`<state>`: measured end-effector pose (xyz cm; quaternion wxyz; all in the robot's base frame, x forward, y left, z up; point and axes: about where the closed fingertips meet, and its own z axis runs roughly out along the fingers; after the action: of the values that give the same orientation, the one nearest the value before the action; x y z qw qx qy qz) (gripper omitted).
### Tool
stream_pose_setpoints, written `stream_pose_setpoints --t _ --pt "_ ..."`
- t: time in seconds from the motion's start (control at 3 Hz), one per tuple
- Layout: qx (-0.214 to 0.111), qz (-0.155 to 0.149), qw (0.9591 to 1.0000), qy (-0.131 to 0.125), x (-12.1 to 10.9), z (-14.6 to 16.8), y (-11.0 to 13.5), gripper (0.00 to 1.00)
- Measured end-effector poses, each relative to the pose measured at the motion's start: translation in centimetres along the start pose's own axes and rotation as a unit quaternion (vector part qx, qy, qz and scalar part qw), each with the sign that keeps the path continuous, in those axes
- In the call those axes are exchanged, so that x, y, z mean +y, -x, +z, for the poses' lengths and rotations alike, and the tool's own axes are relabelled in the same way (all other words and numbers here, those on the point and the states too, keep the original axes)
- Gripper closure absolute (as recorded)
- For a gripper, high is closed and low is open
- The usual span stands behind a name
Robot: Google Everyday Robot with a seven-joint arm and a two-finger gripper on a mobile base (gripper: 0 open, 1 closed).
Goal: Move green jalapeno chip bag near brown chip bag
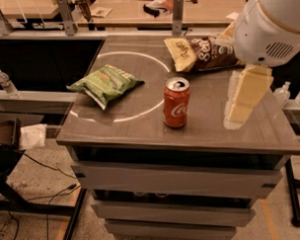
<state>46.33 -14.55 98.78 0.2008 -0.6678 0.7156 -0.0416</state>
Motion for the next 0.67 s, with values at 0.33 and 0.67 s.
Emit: stream_pose_setpoints --t 0.33,0.67 --pt "-0.020 -0.033 0.9992 -0.007 -0.4 0.6 3.1 0.00" --pt "-0.050 -0.056 0.9968 -0.030 -1.4 0.8 6.7 0.00"
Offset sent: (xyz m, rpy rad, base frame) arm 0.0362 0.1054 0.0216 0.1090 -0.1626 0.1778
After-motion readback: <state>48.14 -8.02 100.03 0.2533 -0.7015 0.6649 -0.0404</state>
